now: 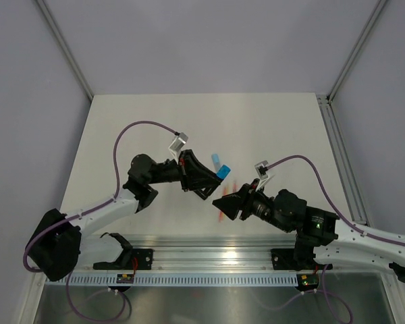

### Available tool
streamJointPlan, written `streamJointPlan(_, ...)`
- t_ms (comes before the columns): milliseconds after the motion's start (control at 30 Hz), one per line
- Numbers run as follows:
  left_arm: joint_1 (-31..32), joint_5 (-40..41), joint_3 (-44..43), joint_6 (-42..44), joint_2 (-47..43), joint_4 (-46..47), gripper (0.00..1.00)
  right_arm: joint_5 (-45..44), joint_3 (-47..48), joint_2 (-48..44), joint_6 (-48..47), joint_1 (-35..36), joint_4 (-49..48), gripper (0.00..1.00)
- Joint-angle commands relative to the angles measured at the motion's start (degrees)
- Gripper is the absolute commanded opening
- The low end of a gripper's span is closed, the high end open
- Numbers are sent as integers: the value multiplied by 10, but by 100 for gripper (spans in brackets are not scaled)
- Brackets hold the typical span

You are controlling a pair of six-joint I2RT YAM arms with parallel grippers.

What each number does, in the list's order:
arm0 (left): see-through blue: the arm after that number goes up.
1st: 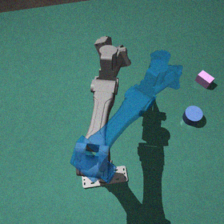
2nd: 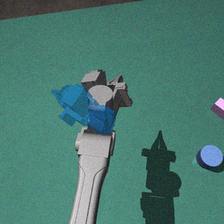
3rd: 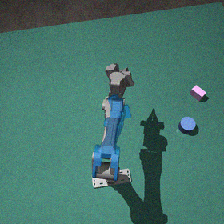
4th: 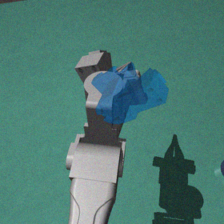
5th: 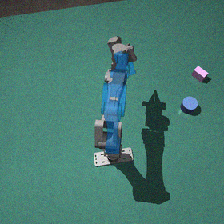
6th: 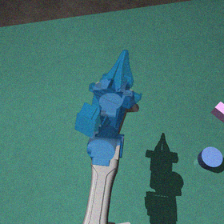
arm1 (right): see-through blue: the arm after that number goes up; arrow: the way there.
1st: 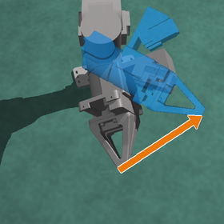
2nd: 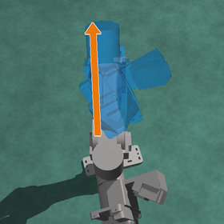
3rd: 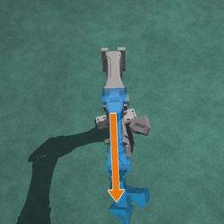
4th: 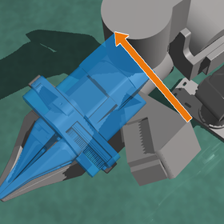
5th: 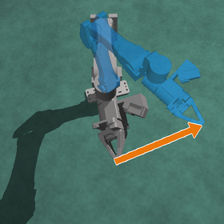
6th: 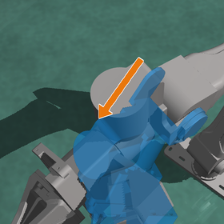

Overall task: Insert the pens into the pen caps
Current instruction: Insert the pen cap onto the pen.

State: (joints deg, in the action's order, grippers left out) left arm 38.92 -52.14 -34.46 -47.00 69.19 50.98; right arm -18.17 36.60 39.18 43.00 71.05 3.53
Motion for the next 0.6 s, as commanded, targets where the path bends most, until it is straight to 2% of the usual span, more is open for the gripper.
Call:
streamJointPlan(0,-3,71,-1,21,-27,61,0,50,8,-13,-6,12,54,61)
streamJointPlan(100,-3,78,8,20,-34,61,0,46,15,-22,-9,12,59,73)
streamJointPlan(200,-3,91,18,11,-41,68,0,57,16,-24,-20,12,49,77)
streamJointPlan(300,-2,110,29,-24,-46,99,0,60,13,-19,-41,12,42,78)
streamJointPlan(367,5,140,46,-61,-48,139,0,59,17,-19,-70,11,40,71)
streamJointPlan(467,15,189,72,-104,-56,179,0,69,20,-27,-114,2,28,54)
streamJointPlan(567,27,212,77,-128,-59,194,0,113,25,-24,-146,-28,11,54)
